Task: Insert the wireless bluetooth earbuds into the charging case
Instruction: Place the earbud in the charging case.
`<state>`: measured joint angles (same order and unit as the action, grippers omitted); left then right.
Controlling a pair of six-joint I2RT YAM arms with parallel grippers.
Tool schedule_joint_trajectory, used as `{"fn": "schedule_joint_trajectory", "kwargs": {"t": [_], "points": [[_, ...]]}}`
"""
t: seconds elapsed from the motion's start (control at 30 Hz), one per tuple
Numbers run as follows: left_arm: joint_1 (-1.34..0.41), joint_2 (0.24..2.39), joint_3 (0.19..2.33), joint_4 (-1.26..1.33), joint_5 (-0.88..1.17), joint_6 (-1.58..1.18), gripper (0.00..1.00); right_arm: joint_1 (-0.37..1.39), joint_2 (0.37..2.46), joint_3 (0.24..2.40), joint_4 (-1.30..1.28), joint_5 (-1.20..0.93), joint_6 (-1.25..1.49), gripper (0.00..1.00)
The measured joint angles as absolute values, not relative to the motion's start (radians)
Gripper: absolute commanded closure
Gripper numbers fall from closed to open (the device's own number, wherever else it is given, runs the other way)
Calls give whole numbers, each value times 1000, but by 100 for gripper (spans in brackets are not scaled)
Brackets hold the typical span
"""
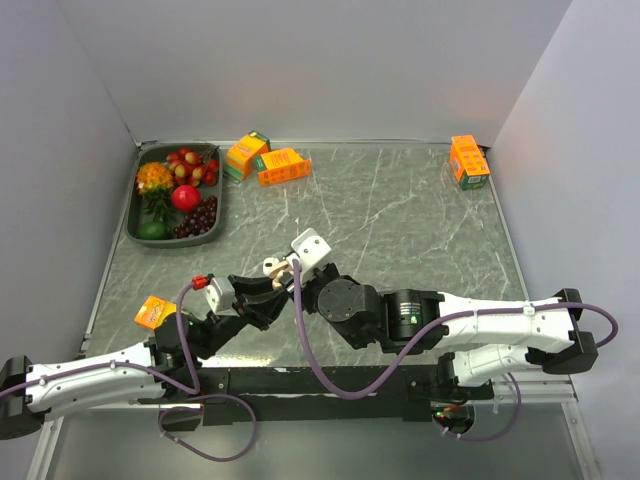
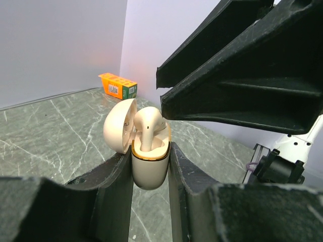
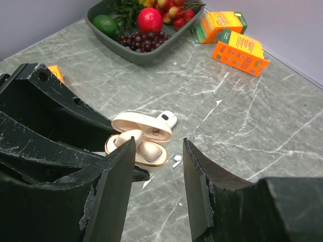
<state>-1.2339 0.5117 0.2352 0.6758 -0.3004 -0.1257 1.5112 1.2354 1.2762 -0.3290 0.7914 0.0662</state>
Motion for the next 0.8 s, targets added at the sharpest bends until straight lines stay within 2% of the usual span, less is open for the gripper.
{"fn": "schedule_joint_trajectory", "kwargs": {"t": [0.8], "points": [[-1234, 513, 234, 677, -299, -125, 99, 1503, 1238, 1279, -339, 819, 70, 50]]}}
